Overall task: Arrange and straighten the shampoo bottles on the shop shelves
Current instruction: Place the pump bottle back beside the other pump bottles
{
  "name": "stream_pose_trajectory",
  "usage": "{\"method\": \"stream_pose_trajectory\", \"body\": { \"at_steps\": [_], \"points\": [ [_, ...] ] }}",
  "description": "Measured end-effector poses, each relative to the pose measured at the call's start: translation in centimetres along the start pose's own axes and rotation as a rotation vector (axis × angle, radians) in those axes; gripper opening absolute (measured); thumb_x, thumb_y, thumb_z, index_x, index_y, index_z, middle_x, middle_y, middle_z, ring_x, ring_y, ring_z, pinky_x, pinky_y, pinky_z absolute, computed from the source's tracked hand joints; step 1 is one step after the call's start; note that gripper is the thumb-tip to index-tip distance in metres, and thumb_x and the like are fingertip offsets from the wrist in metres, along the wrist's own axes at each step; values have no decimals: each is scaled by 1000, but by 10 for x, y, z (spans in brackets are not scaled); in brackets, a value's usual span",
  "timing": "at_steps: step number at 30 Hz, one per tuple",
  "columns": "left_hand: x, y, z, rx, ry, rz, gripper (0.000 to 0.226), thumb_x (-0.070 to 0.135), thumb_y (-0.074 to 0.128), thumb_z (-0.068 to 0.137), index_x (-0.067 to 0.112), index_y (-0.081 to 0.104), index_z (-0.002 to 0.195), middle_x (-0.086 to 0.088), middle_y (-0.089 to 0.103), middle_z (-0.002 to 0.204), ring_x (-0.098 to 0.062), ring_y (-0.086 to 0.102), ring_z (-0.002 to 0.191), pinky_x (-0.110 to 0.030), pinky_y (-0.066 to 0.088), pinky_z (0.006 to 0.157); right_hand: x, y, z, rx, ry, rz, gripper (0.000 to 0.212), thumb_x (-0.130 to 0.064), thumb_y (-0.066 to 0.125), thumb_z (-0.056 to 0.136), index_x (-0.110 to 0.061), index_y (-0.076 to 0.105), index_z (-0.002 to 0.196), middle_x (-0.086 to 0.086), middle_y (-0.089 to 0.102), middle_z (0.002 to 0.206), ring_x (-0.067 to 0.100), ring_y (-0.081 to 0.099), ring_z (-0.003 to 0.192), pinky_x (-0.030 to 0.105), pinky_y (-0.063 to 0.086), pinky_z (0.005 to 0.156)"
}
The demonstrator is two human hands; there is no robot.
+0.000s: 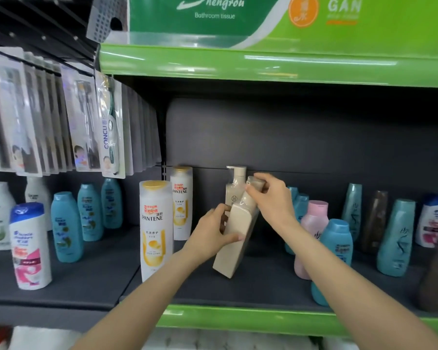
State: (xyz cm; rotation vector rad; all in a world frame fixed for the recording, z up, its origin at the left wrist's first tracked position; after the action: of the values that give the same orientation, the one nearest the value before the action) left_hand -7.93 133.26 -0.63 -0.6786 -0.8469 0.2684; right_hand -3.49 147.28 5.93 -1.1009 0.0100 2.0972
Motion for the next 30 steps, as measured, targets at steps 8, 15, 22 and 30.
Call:
{"method": "stream_pose_trajectory", "body": {
  "at_steps": [8, 15, 22, 30],
  "points": [
    [2, -19, -12, -221, -66, -220, 84, 37, 76, 73, 29, 27, 141, 14, 48, 121, -2, 48, 109, -13, 40, 83, -3, -30, -4, -84, 149, 555, 28, -6, 59, 90, -12, 62, 117, 4, 66, 103, 13, 65, 94, 33, 59, 73],
    [14, -28, -28, 8, -20, 40, 88, 51, 79, 63, 23, 36, 134, 12, 50, 119, -7, 50, 108, -21, 43, 83, -2, -34, -21, -108, 169, 657, 31, -9, 58, 90, -12, 61, 121, 2, 70, 105, 14, 67, 98, 26, 57, 77],
    [24, -37, -34, 285, 58, 379, 96, 56, 76, 61, 29, 26, 139, 9, 40, 132, -9, 41, 119, -21, 36, 77, 1, -42, -29, -97, 176, 669, 28, -10, 59, 90, -16, 63, 118, 10, 69, 103, 19, 68, 97, 24, 57, 74],
    [33, -34, -40, 362, 86, 478, 95, 55, 75, 61, 27, 30, 140, 7, 44, 127, -14, 43, 118, -27, 41, 72, 10, -47, -38, -92, 192, 769, 31, -11, 54, 93, -13, 58, 124, 7, 68, 104, 18, 66, 100, 32, 56, 86]
  ]
}}
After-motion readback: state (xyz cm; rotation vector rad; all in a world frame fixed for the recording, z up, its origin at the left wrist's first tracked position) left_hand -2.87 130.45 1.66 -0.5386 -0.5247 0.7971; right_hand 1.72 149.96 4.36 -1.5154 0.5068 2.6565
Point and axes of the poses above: each hand's wrist, its own z-axis towards the middle knuckle, its own y-axis out of the palm, x = y × z, the point moved 3 cm from there along z, towards the middle knuckle
